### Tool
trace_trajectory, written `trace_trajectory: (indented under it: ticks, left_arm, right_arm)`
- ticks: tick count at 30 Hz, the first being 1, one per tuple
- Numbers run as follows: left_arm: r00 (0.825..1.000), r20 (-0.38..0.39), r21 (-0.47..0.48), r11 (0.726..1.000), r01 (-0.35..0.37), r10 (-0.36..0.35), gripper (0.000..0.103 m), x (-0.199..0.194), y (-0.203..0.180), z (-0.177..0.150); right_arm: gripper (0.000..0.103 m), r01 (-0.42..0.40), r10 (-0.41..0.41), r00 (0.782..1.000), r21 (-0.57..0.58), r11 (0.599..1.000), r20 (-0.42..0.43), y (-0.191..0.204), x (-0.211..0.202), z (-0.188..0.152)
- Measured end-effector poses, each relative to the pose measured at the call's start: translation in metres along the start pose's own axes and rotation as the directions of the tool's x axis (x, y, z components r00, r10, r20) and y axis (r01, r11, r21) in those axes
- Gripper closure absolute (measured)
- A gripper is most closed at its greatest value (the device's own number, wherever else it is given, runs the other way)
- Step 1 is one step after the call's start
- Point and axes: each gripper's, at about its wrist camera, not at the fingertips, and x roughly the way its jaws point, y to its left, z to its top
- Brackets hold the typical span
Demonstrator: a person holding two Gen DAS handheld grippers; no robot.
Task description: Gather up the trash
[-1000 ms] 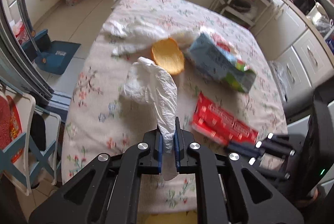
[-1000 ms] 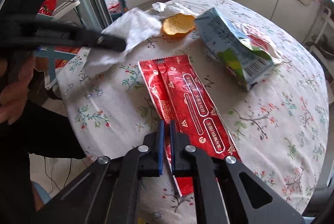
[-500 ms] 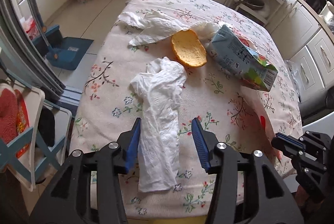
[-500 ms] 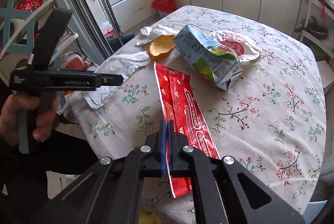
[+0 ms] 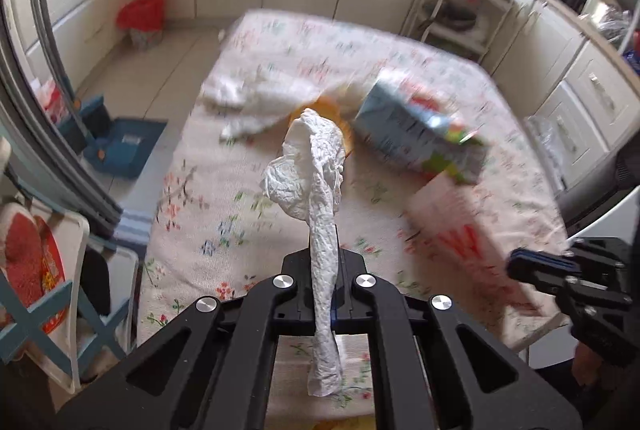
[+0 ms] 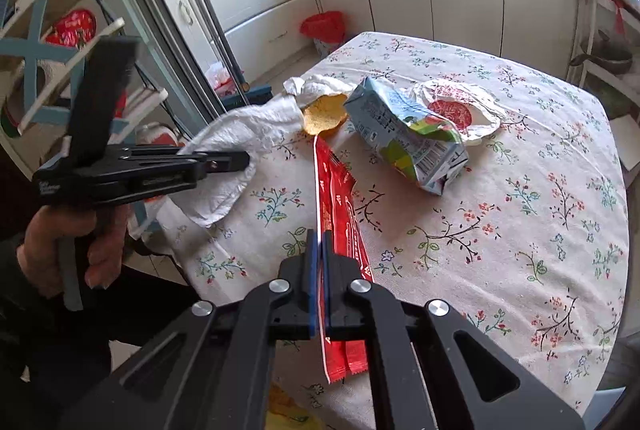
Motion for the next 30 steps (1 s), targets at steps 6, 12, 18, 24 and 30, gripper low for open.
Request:
trace_trajectory:
  ticks: [6, 12, 18, 24, 30]
  left_arm:
    - [0.992, 0.12, 0.042, 0.999, 0.026, -0.031, 0.1, -0.036, -0.015, -0.01]
    - [0.994, 0.101, 0.035, 0.999, 0.035, -0.039, 0.1, -0.042, -0.021, -0.034]
    - [0.996, 0.078, 0.02, 0.999, 0.046, -0.047, 0.1, -0.041, -0.02, -0.048]
    - [0.995, 0.083, 0.014, 0.998, 0.057, -0.058, 0.1, -0.042, -0.017, -0.046]
    - [0.994, 0.091, 0.024, 0.998, 0.062, -0.063, 0.1, -0.044, -0.021, -0.045]
  right_arm:
    - [0.1, -0.067, 0.063, 0.997, 0.067, 0.996, 0.05, -0.005, -0.017, -0.001]
    - [0.036, 0.017, -0.017, 0.999, -0.011, 1.0, -0.032, 0.012, -0.002, -0.012]
    - [0.025, 0.19, -0.211, 0.969, -0.157, 0.969, -0.132, 0.028, 0.045, -0.023]
    - [0.046, 0.195, -0.213, 0.966, -0.125, 0.973, -0.145, 0.014, 0.063, -0.024]
    - [0.097, 0.179, -0.19, 0.972, -0.086, 0.98, -0.138, 0.007, 0.063, -0.022]
